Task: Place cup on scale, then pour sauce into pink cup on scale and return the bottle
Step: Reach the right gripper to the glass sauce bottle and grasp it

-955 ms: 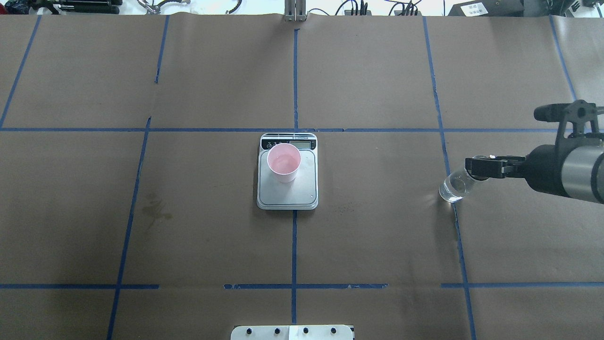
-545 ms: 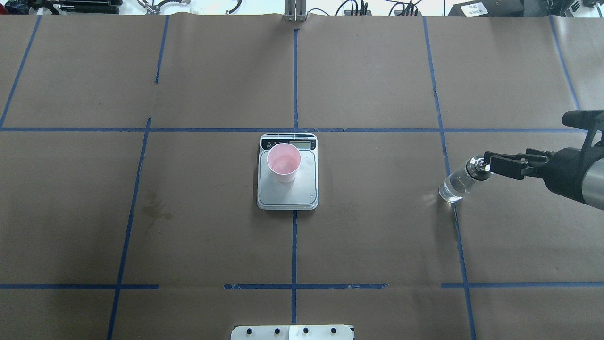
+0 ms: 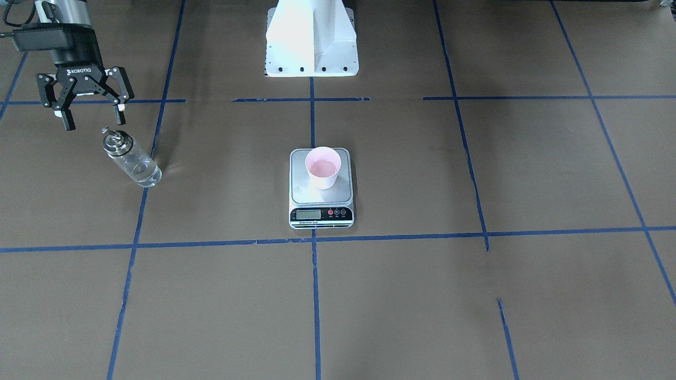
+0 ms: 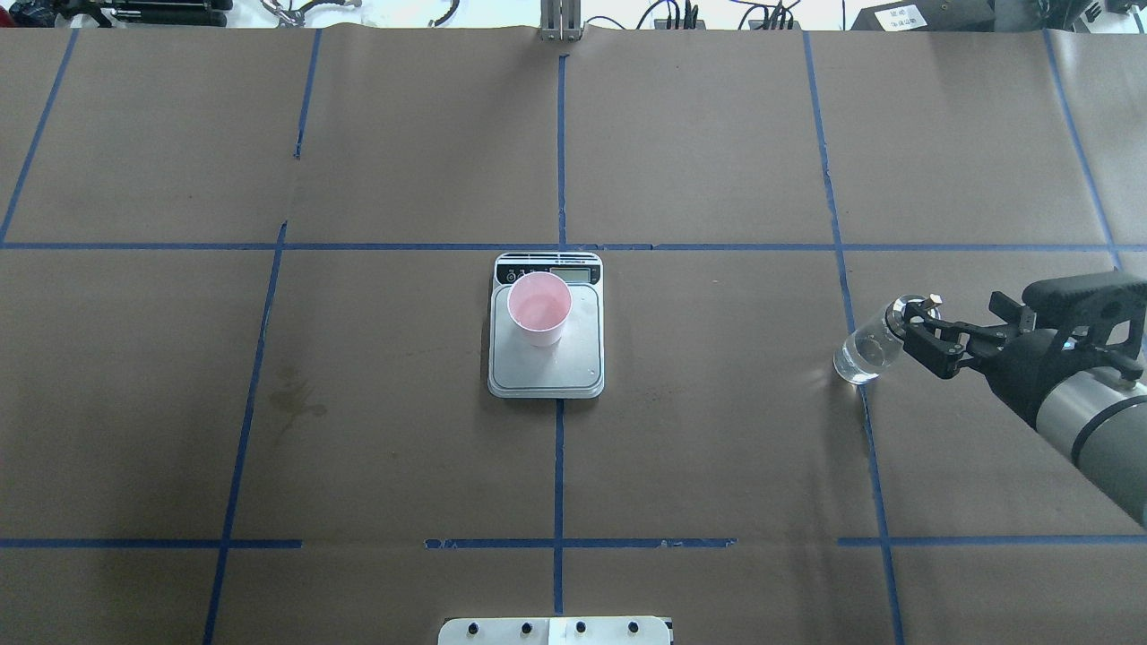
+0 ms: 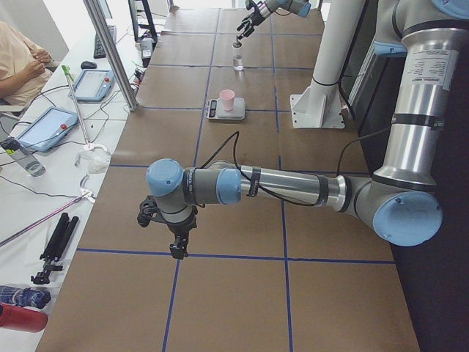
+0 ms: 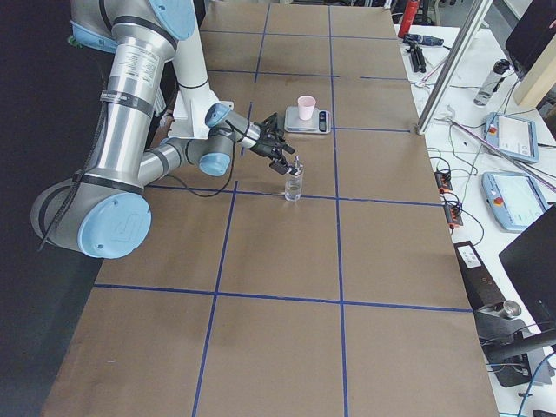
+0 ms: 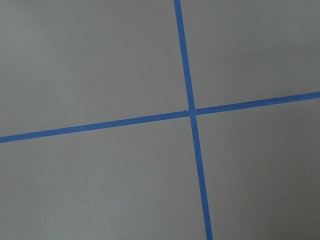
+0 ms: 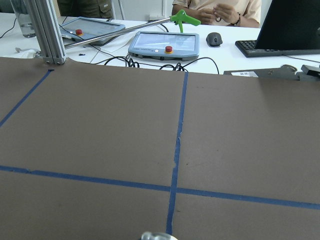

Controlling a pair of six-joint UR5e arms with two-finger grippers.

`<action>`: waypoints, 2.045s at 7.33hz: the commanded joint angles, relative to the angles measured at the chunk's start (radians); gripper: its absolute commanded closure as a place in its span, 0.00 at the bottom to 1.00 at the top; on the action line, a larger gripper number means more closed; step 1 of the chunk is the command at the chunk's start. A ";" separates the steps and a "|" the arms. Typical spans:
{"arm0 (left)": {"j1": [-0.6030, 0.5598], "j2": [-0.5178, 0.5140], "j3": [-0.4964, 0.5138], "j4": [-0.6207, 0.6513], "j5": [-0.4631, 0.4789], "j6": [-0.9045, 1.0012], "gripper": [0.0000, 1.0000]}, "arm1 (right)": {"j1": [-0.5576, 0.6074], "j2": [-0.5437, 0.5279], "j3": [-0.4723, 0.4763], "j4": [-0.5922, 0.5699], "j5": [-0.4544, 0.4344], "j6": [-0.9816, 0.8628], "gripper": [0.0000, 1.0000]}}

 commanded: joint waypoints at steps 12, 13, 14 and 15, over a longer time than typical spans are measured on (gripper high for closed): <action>0.000 -0.001 -0.004 0.000 -0.002 0.000 0.00 | -0.160 0.152 -0.353 0.245 -0.361 0.015 0.00; 0.000 -0.001 -0.003 0.000 -0.014 0.000 0.00 | -0.162 0.153 -0.364 0.247 -0.367 0.015 0.00; 0.000 0.001 0.000 0.000 -0.064 0.000 0.00 | -0.162 0.166 -0.367 0.247 -0.372 0.015 0.00; 0.000 0.005 -0.001 0.000 -0.067 0.000 0.00 | -0.162 0.172 -0.373 0.247 -0.373 0.015 0.00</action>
